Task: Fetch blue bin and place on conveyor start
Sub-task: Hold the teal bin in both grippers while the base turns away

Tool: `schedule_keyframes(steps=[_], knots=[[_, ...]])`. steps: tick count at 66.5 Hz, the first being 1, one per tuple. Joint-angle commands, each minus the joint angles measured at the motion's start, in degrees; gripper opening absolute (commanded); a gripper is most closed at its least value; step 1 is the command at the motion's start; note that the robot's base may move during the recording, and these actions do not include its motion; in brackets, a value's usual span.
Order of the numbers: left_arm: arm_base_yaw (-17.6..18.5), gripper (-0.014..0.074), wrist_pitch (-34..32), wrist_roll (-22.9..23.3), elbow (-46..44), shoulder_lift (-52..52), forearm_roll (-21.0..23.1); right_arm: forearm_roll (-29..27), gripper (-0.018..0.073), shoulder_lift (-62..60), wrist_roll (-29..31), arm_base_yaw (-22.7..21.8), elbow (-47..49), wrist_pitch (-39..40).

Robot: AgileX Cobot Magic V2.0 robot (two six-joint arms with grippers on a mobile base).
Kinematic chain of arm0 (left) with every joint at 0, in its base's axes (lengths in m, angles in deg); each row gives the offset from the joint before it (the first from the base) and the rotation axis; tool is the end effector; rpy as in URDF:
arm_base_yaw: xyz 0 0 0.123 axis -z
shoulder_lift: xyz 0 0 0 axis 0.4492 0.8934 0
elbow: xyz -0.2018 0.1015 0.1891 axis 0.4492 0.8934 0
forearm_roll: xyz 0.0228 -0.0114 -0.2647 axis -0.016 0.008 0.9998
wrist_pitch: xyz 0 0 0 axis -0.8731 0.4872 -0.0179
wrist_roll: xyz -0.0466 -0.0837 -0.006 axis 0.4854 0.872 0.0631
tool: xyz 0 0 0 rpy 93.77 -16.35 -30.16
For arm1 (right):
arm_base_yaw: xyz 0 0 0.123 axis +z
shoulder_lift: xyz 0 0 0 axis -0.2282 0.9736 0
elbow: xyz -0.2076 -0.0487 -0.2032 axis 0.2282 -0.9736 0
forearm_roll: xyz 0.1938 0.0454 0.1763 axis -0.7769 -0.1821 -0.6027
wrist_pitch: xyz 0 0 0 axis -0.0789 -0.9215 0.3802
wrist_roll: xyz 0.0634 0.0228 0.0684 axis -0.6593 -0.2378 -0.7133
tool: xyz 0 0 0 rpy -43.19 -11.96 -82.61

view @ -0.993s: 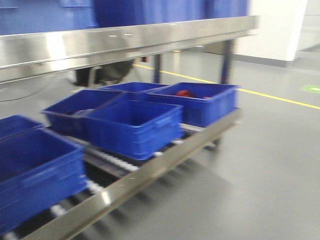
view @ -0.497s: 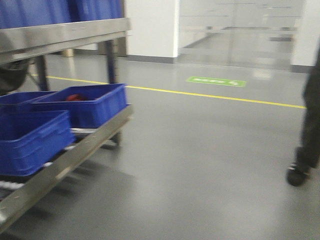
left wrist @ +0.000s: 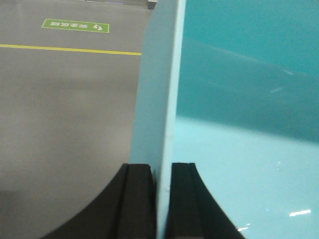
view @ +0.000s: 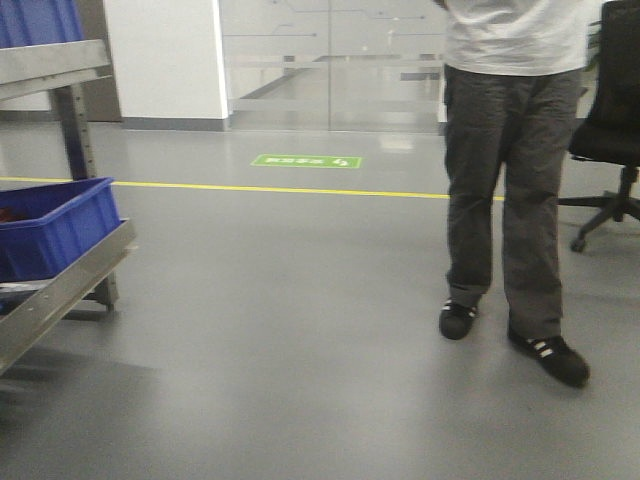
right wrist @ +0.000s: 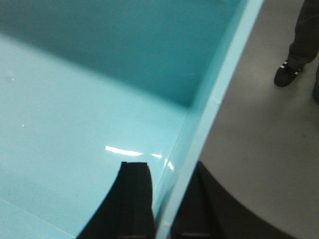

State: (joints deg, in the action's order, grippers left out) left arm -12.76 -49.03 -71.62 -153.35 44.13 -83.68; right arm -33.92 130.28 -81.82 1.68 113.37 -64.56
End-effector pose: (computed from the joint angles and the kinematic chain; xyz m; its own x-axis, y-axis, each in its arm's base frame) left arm 0.2929 -0.0766 0.4990 -0.3132 -0.0314 -0.9492 0.2465 0.9625 -0.1132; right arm 0.2913 0.0850 0.4735 -0.5964 0.0320 -0.8020 -0.2114 0.9577 0.1954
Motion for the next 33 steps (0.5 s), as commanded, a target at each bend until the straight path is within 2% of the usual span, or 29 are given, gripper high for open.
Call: schedule_keyframes(steps=[1,33], knots=[[-0.08,-0.0111,-3.88,0.45,-0.4,-0.61,0.34,0.84,-0.0151,-0.94,1.95,-0.31,0.56,1.25],[-0.08,-0.0111,-3.88,0.45,-0.4,-0.61,0.34,0.84,-0.0151,-0.94,1.95,-0.31,0.56,1.25]])
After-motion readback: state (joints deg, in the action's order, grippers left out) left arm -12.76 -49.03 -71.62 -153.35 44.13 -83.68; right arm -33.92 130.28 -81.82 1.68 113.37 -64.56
